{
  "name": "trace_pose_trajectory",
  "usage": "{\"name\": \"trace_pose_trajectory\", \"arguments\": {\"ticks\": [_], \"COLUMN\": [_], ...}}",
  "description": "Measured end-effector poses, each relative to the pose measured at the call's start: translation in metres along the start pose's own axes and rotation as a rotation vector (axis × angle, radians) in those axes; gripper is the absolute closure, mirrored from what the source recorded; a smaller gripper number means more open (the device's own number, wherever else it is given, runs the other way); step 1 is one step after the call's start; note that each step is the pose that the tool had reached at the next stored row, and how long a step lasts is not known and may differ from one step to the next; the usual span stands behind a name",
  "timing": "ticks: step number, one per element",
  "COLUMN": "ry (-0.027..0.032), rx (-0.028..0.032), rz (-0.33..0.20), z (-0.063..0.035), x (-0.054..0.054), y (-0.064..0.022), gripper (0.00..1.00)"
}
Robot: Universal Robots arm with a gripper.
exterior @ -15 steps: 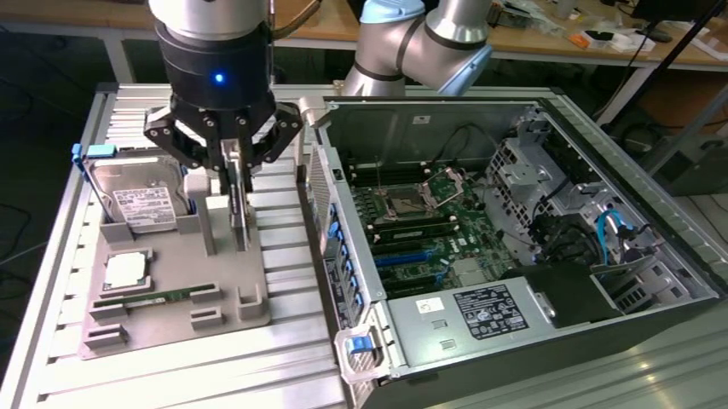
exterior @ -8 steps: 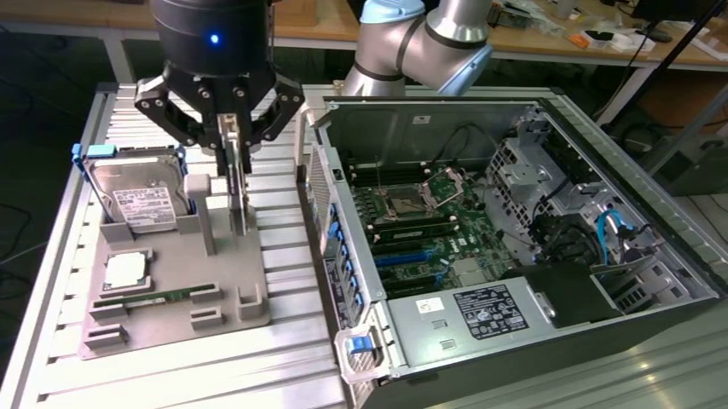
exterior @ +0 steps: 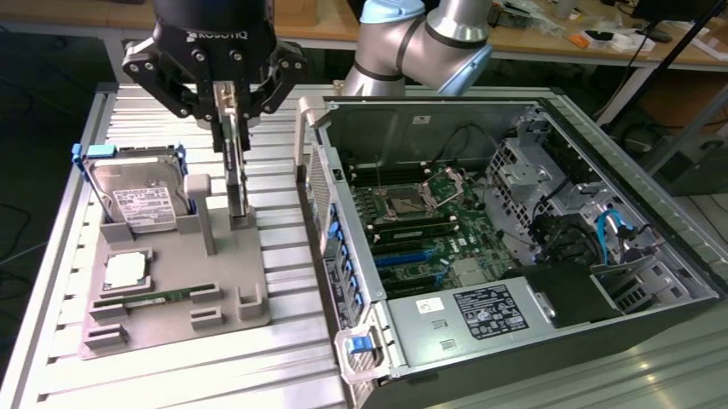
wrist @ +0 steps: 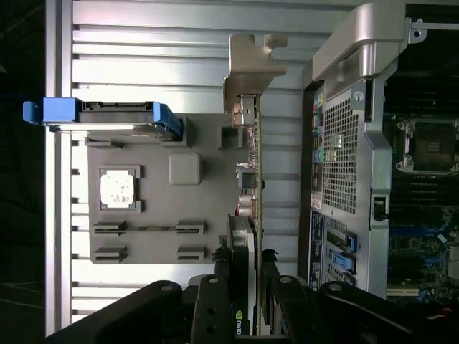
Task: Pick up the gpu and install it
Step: 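Pick up the gpu and move the gpu toward the slot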
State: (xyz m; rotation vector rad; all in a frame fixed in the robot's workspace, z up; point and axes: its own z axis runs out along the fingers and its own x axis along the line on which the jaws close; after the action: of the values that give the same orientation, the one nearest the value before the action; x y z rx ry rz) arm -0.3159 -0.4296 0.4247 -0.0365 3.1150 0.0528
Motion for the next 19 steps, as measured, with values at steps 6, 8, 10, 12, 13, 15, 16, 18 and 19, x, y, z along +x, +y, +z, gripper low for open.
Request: {"name": "trace_pose_trajectory", "arguments": {"ticks": [6, 8, 10, 12, 13, 15, 16, 18, 19], "ry": [-0.0001, -0.0001, -0.0002, -0.0002, -0.0002, -0.0002, -0.0002, -0.0002, -0.0002], "rx": [-0.0002, -0.0002, -0.0002, -0.0002, -0.0002, -0.0002, -0.0002, -0.0002, -0.0002], "rz": [0.0, 0.0, 0.0, 0.0, 0.0, 0.0, 0.0, 0.0, 0.0], "z": [-0.0001, 0.0, 0.0001, 0.0002, 0.0002, 0.0003, 0.0003, 0.0004, 0.0004], "x": [-0.002, -0.005, -0.008, -0.011, -0.012, -0.016, -0.017, -0.019, -0.02], "y": [0.0, -0.0001, -0.0002, -0.0002, -0.0003, -0.0004, -0.0004, -0.0004, -0.0004], "gripper": [0.73, 0.73, 0.73, 0.73, 0.73, 0.73, 0.73, 0.73, 0.73]}}
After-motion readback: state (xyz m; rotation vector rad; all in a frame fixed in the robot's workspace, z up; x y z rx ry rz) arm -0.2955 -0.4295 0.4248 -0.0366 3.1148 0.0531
